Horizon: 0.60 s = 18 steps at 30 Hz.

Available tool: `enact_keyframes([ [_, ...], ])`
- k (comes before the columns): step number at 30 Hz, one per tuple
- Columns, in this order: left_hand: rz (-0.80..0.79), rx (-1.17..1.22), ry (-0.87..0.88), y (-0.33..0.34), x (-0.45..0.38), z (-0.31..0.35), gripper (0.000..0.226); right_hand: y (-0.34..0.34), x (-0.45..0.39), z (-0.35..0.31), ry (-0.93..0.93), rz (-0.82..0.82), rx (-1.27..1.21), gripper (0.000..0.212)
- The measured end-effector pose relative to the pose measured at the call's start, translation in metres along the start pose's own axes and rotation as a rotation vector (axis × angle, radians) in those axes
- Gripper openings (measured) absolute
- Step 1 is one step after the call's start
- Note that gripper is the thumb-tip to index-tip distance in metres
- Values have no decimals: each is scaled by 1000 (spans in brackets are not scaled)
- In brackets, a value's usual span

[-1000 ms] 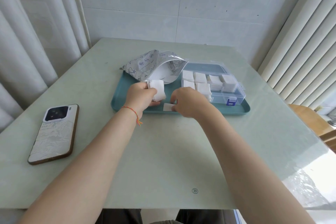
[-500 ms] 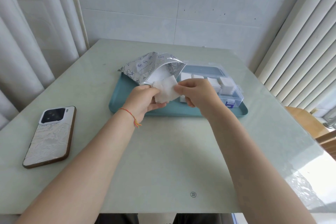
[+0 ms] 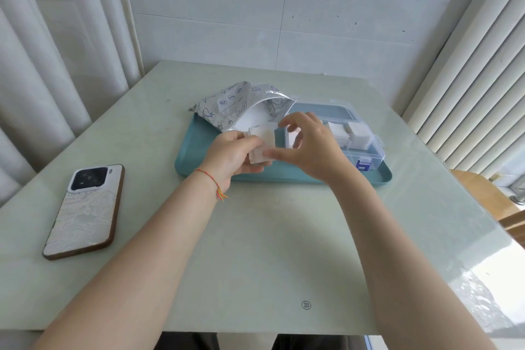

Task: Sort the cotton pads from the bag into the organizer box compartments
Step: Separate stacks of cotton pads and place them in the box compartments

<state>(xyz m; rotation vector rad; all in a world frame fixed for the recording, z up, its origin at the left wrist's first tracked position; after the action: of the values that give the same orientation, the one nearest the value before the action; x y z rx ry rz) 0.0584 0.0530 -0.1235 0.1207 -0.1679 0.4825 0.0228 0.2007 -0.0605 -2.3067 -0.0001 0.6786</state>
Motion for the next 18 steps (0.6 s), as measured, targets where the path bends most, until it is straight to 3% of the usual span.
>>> enact_keyframes([
  [2,-2,-20,1,1,1,2,12,12,9,-13,-107,-147,7,87],
  [4,-63,-24,-3,7,5,2,12,27,17,-22,-175,-245,49,97],
  [10,-264,74,-94,28,14,-5,14,33,19,-34,-248,-178,34,68],
  [15,-354,64,-128,37,17,-12,8,32,21,-40,-274,-165,1,83],
  [18,-429,76,-82,44,23,-8,12,31,21,-42,-281,-155,-10,79],
])
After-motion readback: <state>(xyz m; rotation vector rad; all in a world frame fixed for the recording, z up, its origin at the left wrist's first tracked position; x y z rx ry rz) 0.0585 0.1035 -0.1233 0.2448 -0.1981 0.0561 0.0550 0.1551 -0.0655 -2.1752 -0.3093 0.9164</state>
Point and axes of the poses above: each hand's wrist, its own x-axis away from the middle knuckle, its own y-axis out of the palm, z = x × y, the point moved 10 cm from there along -x, towards the middle knuckle, and after that the axes turned 14 degrees about z, right-handed, at the moved point
